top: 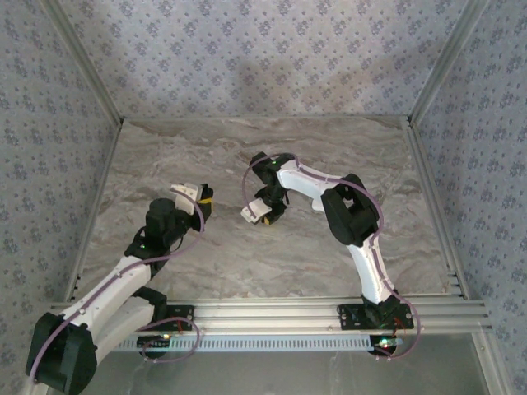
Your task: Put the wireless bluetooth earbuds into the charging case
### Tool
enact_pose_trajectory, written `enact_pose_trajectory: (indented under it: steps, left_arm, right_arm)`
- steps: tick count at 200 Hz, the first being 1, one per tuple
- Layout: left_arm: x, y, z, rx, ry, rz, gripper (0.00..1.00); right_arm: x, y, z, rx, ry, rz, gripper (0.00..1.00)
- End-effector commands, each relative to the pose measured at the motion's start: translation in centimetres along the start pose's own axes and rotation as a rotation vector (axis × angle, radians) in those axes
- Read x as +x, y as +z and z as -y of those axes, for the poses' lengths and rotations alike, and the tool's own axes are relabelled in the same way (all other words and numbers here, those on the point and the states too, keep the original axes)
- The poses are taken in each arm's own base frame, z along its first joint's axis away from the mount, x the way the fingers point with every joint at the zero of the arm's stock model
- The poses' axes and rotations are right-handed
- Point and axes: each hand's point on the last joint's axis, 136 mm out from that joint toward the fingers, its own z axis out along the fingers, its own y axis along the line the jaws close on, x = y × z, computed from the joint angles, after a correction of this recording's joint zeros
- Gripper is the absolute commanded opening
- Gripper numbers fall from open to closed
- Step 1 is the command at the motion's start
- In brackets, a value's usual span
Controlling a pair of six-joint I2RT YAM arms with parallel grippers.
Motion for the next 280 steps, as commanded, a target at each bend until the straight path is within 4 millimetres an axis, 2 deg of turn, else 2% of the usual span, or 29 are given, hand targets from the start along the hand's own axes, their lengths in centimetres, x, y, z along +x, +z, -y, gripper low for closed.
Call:
enact_pose_trajectory:
  steps: [1,39,117,152,172,206,234,260,280]
  left_arm:
    - [-0.9,-0.1,-0.1,0.003,-0.012,0.043,0.07]
    - [-0.9,-0.1,-0.1,0.002,-0.014,0.043,0.07]
    - [-0.9,-0.1,-0.1,0.003,-0.014,0.044,0.07]
    - [-0.9,-0.1,0.0,0.008,-0.008,0.042,0.07]
    - [-0.8,0.0,0.1,0.016,-0.004,0.038,0.07]
    - [-0.9,0.1,0.6,0.047,0.004,0.042,0.07]
    - [-1.6,0.2,1.5,0.098,0.009,0.07,0.07]
    - [-2.2,0.6,2.2,0.135,0.005,0.102,0.07]
    - [-3.1,1.2,2.9,0.17,0.009,0.137,0.06]
  right_arm:
    - [0.7,0.9,-0.3,-0.026,-0.003,-0.005,0.32]
    - [0.6,1.2,-0.3,-0.025,0.0,0.007,0.31]
    - [1.1,1.7,-0.1,-0.015,-0.002,-0.016,0.2]
    - [0.2,1.3,0.1,-0.002,0.003,0.002,0.18]
    - [-0.6,0.4,0.5,0.031,0.031,0.035,0.18]
    - [-2.5,-2.4,1.9,0.15,0.131,0.138,0.18]
    - [-4.0,-5.9,2.6,0.268,0.269,0.253,0.18]
    - [-5.1,-10.1,3.2,0.417,0.431,0.399,0.18]
    - [-5.9,-14.2,3.0,0.518,0.568,0.549,0.17]
